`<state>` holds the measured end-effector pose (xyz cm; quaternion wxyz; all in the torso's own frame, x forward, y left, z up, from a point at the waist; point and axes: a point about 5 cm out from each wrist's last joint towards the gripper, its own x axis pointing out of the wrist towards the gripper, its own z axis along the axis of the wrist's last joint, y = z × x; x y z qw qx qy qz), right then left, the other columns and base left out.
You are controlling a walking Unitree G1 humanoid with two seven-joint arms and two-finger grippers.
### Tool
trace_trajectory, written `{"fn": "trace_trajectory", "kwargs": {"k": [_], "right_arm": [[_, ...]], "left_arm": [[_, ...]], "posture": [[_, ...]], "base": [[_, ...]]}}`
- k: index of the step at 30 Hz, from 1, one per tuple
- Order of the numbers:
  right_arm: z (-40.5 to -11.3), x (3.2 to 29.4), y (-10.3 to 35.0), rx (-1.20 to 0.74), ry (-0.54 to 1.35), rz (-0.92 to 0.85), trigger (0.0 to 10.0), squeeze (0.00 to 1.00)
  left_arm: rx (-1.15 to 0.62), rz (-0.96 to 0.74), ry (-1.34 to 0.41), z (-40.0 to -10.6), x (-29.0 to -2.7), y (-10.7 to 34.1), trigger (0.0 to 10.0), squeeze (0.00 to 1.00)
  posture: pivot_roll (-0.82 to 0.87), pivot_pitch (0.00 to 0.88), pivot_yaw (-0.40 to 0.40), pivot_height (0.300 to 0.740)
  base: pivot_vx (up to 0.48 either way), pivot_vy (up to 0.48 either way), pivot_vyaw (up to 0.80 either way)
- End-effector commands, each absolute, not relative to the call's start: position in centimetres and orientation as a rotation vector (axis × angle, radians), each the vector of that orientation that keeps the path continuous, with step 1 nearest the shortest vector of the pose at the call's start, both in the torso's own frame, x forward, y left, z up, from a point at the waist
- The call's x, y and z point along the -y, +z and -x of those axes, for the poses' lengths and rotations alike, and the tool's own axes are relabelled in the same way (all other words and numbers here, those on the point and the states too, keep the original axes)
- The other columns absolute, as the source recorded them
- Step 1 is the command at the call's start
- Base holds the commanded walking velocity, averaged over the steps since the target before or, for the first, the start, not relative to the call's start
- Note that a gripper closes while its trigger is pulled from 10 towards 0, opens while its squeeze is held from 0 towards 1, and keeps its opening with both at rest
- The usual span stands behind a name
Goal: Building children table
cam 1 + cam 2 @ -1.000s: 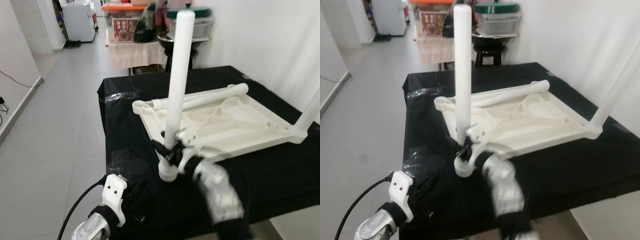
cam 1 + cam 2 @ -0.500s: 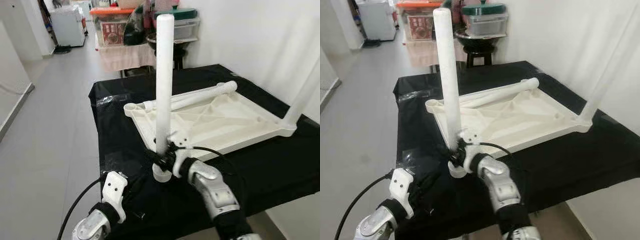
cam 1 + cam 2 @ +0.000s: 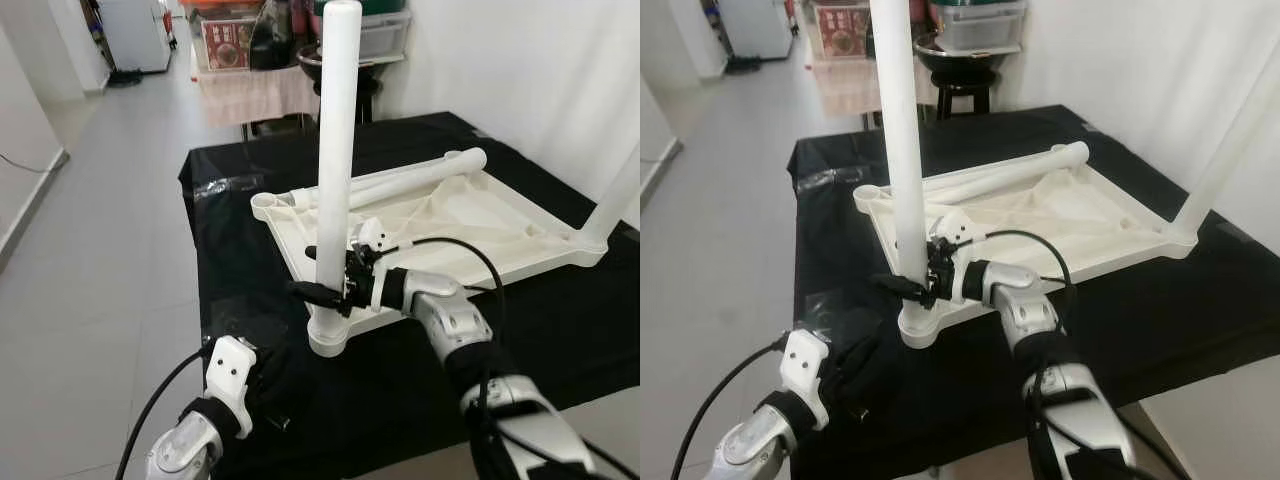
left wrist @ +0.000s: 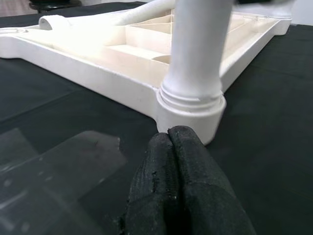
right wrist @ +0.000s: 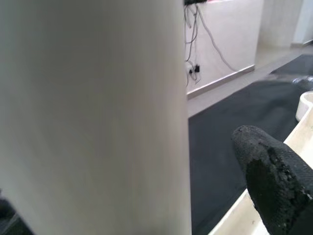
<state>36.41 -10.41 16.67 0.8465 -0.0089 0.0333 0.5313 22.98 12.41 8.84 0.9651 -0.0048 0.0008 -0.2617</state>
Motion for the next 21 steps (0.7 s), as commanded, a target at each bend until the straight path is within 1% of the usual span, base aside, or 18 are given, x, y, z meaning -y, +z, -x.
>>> {"fn": "trace_trajectory", "kwargs": {"k": [1, 4, 12, 13, 15, 16, 17, 18, 20, 21], "right_arm": [[-36.7, 11.0, 16.8, -0.069, 1.111, -0.008, 0.0, 0.0], [-36.4, 11.4, 16.6, -0.078, 1.167, -0.024, 0.0, 0.0], [-35.4, 13.1, 15.3, -0.084, 1.148, -0.016, 0.0, 0.0], [-35.0, 13.4, 14.5, -0.106, 1.094, 0.001, 0.0, 0.0], [-33.7, 13.3, 12.3, -0.151, 0.886, 0.015, 0.0, 0.0], [-33.3, 13.2, 11.7, -0.152, 0.754, 0.005, 0.0, 0.0], [-33.0, 12.9, 11.1, -0.134, 0.556, -0.074, 0.0, 0.0], [-33.0, 12.9, 11.1, -0.134, 0.556, -0.074, 0.0, 0.0], [-30.2, 10.7, 8.4, -0.243, 0.429, -0.189, 0.0, 0.0], [-30.2, 10.7, 8.4, -0.243, 0.429, -0.189, 0.0, 0.0]], "left_arm": [[-0.014, -0.004, -0.528, -22.9, -12.4, 8.5, 10.0, 0.0], [-0.014, -0.008, -0.526, -22.8, -12.4, 8.5, 10.0, 0.0], [-0.013, -0.003, -0.527, -22.6, -12.4, 8.5, 10.0, 0.0], [-0.013, -0.002, -0.528, -22.5, -12.4, 8.6, 10.0, 0.0], [-0.012, 0.0, -0.527, -22.4, -12.5, 8.6, 10.0, 0.0], [-0.012, 0.0, -0.527, -22.3, -12.6, 8.7, 10.0, 0.0], [-0.012, 0.0, -0.526, -22.3, -12.7, 8.7, 10.0, 0.0], [-0.012, 0.0, -0.526, -22.3, -12.7, 8.7, 10.0, 0.0], [-0.012, -0.002, -0.523, -22.3, -12.8, 8.7, 10.0, 0.0], [-0.012, -0.002, -0.523, -22.3, -12.8, 8.7, 10.0, 0.0]], "posture": [[0.0, 0.0, -0.028, 0.74], [0.0, 0.0, -0.029, 0.74], [-0.01, 0.0, -0.024, 0.74], [-0.02, 0.0, -0.019, 0.74], [-0.03, 0.0, -0.025, 0.74], [-0.03, 0.0, -0.024, 0.74], [-0.03, 0.0, -0.02, 0.74], [-0.03, 0.0, -0.02, 0.74], [-0.03, 0.0, -0.006, 0.74], [-0.03, 0.0, -0.006, 0.74]], "base": [[0.0, 0.0, 0.0], [0.0, 0.0, 0.0], [0.0, 0.0, 0.0], [0.0, 0.0, 0.0], [0.0, 0.0, 0.0], [0.0, 0.0, 0.0], [0.0, 0.0, 0.0], [0.0, 0.0, 0.0], [0.0, 0.0, 0.0], [0.0, 0.0, 0.0]]}}
